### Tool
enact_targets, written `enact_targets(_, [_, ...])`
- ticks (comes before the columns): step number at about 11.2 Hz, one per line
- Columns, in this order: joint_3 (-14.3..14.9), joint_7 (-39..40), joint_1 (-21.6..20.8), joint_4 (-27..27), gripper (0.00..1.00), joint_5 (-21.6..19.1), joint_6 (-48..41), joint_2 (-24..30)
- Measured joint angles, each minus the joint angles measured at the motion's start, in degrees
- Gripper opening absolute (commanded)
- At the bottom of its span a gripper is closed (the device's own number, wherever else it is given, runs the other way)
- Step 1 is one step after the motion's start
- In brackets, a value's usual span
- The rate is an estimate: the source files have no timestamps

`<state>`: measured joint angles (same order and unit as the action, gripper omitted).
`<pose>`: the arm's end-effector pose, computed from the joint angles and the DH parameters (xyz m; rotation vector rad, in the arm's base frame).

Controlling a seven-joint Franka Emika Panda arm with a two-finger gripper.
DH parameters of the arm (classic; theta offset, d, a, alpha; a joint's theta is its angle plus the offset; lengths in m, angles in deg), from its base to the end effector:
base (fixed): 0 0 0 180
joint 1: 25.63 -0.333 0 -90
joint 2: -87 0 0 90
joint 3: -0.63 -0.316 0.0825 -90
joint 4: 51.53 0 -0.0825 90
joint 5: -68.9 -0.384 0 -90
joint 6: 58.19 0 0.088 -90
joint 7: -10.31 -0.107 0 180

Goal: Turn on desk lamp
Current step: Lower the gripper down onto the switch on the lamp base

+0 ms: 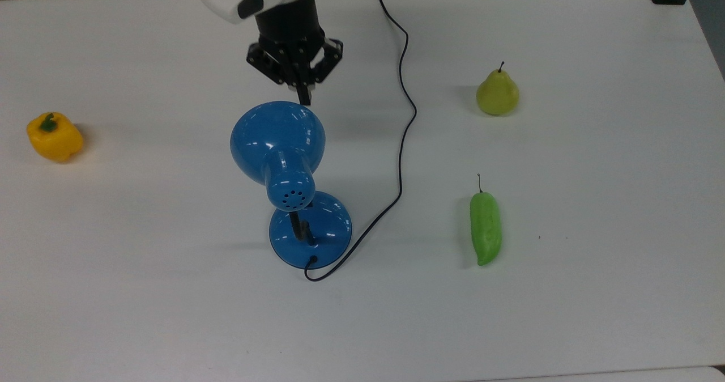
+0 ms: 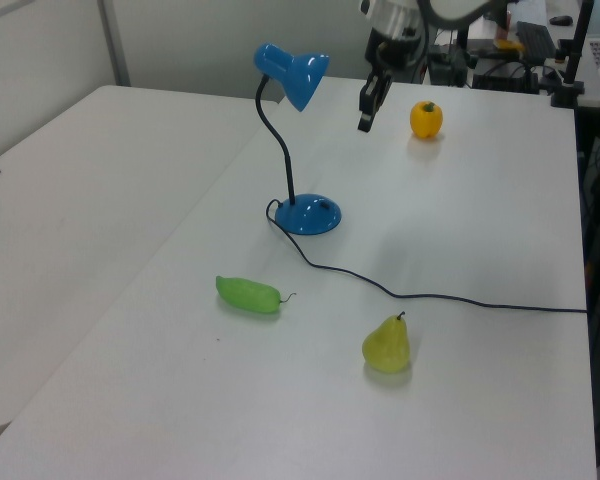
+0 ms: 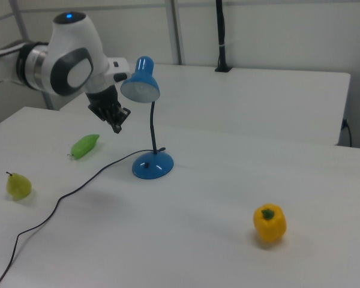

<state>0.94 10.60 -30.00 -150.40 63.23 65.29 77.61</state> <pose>0.6346 0.0493 0.5094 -3.0182 -0.0491 -0.3986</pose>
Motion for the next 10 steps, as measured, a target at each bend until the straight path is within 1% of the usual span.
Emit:
enact_targets(1, [0.0, -0.6, -0.3, -2.9, 0.0, 0.0, 5.3, 0.0])
enact_targets(3, [0.1, -0.7, -0.3, -5.9, 0.0, 0.0, 9.8, -0.5])
enact_targets(5, [0.1, -0.7, -0.2, -6.5, 0.0, 0.0, 15.0, -2.9])
enact_targets(6, [0.2, -0.7, -0.2, -6.5, 0.0, 0.0, 17.6, -5.1])
enact_targets(10, [0.2, -0.7, -0.2, -4.9, 0.0, 0.2, 19.8, -9.3])
